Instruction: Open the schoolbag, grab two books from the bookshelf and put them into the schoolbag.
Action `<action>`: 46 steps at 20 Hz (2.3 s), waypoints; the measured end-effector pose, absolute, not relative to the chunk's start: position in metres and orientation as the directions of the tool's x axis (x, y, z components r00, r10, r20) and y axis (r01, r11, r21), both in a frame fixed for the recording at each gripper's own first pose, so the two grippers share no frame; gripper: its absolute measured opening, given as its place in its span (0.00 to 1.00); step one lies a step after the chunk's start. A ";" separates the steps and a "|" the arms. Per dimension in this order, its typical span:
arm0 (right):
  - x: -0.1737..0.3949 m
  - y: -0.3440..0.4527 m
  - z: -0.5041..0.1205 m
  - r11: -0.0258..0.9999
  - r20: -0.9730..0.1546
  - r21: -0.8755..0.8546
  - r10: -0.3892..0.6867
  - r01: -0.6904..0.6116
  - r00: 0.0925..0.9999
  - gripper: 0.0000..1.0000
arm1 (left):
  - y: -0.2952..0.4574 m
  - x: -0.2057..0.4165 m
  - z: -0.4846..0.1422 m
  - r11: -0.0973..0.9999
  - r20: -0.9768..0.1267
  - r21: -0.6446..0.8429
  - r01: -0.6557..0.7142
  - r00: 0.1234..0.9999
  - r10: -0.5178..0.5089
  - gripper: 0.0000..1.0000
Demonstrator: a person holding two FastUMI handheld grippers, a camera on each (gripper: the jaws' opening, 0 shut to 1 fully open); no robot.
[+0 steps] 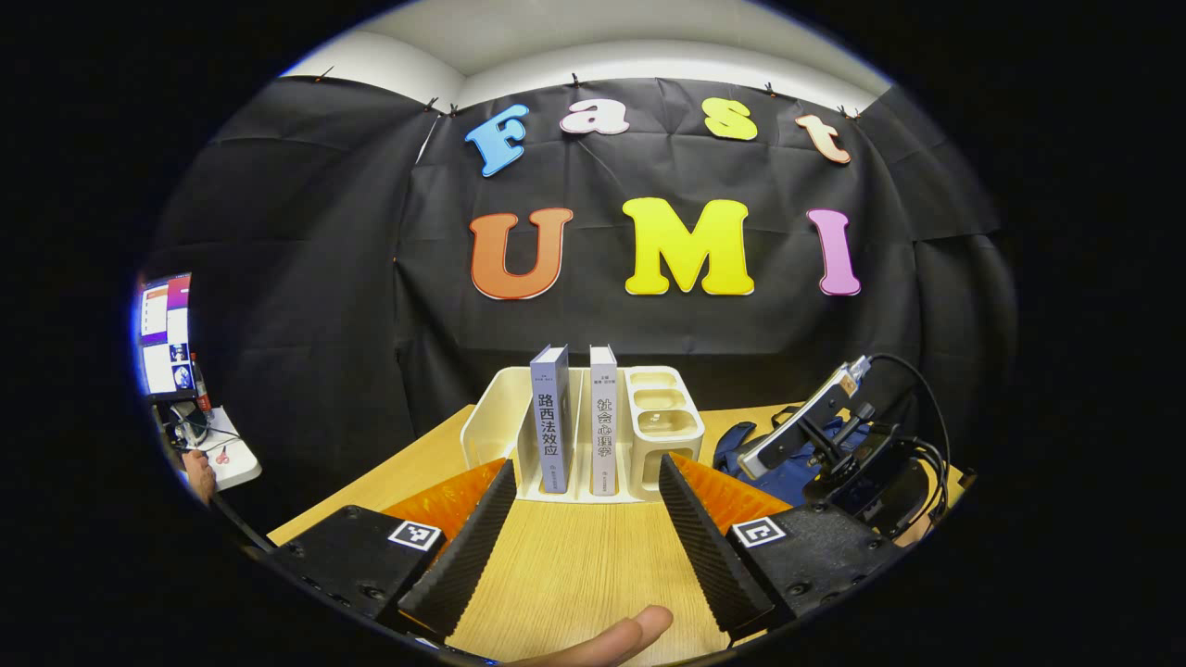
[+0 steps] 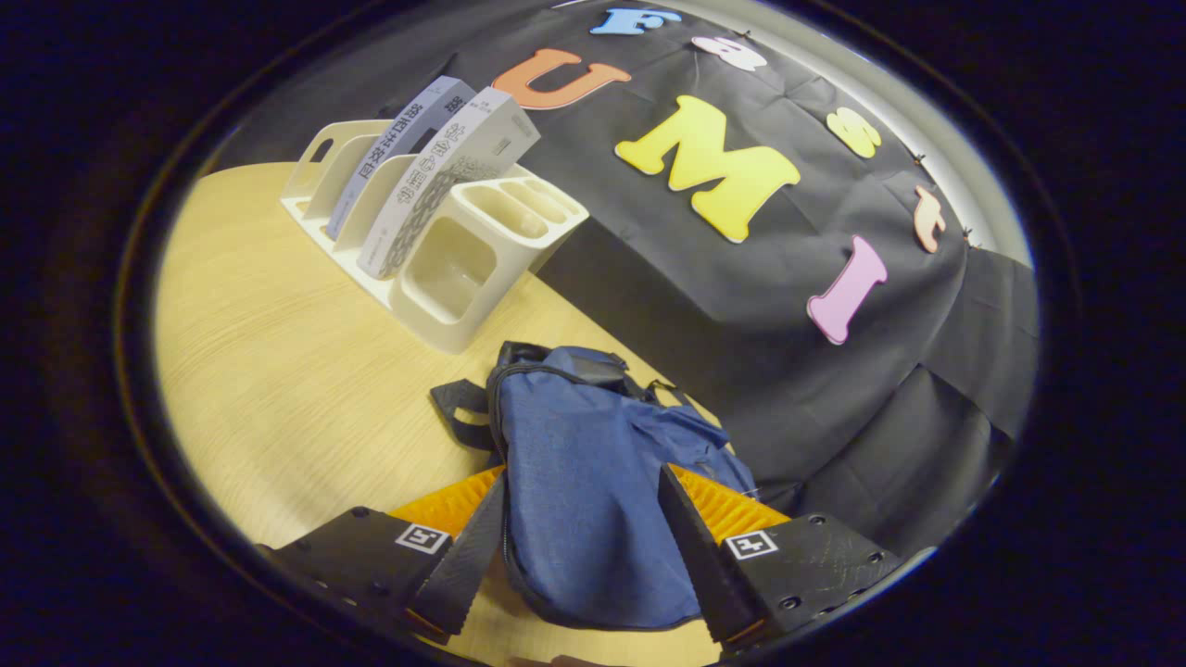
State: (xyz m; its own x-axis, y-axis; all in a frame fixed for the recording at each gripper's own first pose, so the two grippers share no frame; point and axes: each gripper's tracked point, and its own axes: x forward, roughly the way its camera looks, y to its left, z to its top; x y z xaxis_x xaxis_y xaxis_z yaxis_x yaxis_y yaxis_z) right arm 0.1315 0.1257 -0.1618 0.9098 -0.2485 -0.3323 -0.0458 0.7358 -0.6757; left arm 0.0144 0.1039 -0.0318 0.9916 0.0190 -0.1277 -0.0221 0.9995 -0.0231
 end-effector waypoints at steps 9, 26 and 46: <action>0.153 0.137 -0.191 0.780 -0.421 -0.615 -0.198 -0.118 0.885 0.26 | 0.101 0.015 -0.035 1.000 -0.131 -0.029 -0.008 0.991 0.004 0.98; 0.181 0.043 -0.078 0.953 -0.369 -0.279 0.006 -0.116 0.930 0.04 | 0.099 0.072 -0.092 0.997 -0.205 0.027 -0.066 0.976 0.070 0.99; 0.228 -0.091 0.028 0.988 -0.244 -0.148 0.010 -0.047 0.970 0.04 | 0.100 0.240 0.000 0.995 -0.194 0.008 -0.100 0.976 0.099 0.98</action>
State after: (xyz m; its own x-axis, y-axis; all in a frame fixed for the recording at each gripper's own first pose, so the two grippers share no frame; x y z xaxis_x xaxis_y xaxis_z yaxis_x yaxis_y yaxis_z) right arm 0.2280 -0.0911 0.0283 0.9696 0.0098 -0.2443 -0.0473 0.9879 -0.1480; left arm 0.2405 0.1000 0.0004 0.9760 0.0992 -0.1937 -0.0995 0.9950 0.0078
